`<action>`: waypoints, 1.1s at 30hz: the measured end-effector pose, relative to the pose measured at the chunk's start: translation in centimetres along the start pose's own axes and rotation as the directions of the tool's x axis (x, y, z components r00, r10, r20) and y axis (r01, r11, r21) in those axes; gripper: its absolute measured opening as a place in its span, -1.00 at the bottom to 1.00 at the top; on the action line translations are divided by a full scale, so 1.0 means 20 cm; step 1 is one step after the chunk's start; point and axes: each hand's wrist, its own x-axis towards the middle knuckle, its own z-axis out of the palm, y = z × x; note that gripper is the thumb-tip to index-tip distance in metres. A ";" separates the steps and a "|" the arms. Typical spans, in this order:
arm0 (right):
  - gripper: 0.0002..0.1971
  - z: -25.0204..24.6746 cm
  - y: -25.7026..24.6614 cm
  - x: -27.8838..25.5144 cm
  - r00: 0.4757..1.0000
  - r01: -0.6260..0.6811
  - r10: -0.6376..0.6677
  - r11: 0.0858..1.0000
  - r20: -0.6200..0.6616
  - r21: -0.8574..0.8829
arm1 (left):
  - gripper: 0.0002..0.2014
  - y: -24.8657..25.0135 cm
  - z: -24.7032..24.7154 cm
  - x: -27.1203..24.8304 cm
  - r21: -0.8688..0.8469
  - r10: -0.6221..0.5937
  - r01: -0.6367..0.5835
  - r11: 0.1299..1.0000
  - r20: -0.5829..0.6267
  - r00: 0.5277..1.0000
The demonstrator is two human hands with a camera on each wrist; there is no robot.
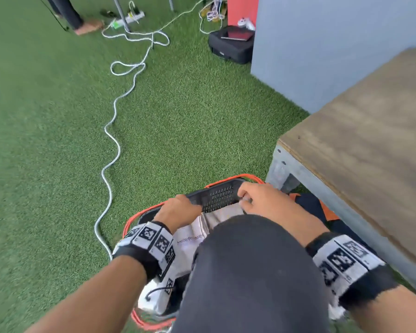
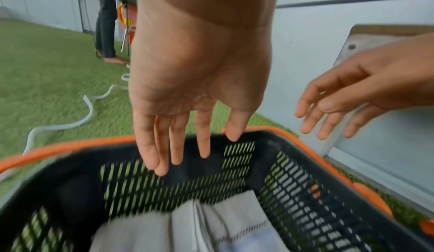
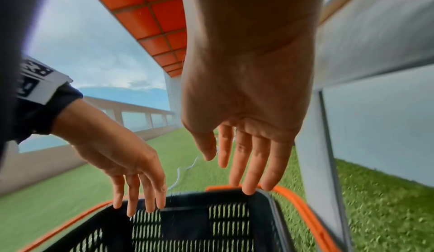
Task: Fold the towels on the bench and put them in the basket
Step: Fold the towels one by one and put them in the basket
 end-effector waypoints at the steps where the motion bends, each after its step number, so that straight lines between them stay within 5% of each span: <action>1: -0.77 -0.06 -0.01 -0.06 0.998 0.000 0.001 1.000 -0.057 0.026 | -0.72 0.03 -0.08 -0.04 -0.016 0.049 -0.049 0.999 -0.005 0.999; 7: -0.92 -0.46 -0.09 -0.51 0.940 0.014 0.018 0.996 -0.342 0.089 | -0.75 0.38 -0.55 -0.37 0.004 0.330 -0.332 0.943 -0.134 0.935; 15: -0.85 -0.83 -0.05 -1.26 0.836 -0.027 0.099 0.990 -0.540 0.140 | -0.66 1.17 -0.67 -0.99 0.164 0.669 -0.649 0.743 -0.206 0.714; 25: -0.88 -0.68 0.60 -2.15 0.562 -0.400 0.546 0.837 -0.621 0.373 | -0.72 2.11 0.10 -1.67 0.198 0.922 -0.909 0.367 0.053 0.384; 30: -0.84 -0.39 0.89 -2.59 0.360 -0.556 0.763 0.637 -0.536 0.534 | -0.63 2.33 0.59 -1.94 0.241 0.916 -0.955 0.171 0.317 0.244; 33: -0.73 -0.21 1.03 -2.80 0.189 -0.685 0.848 0.475 -0.495 0.553 | -0.64 2.39 0.87 -2.04 0.179 0.872 -0.980 0.092 0.460 0.166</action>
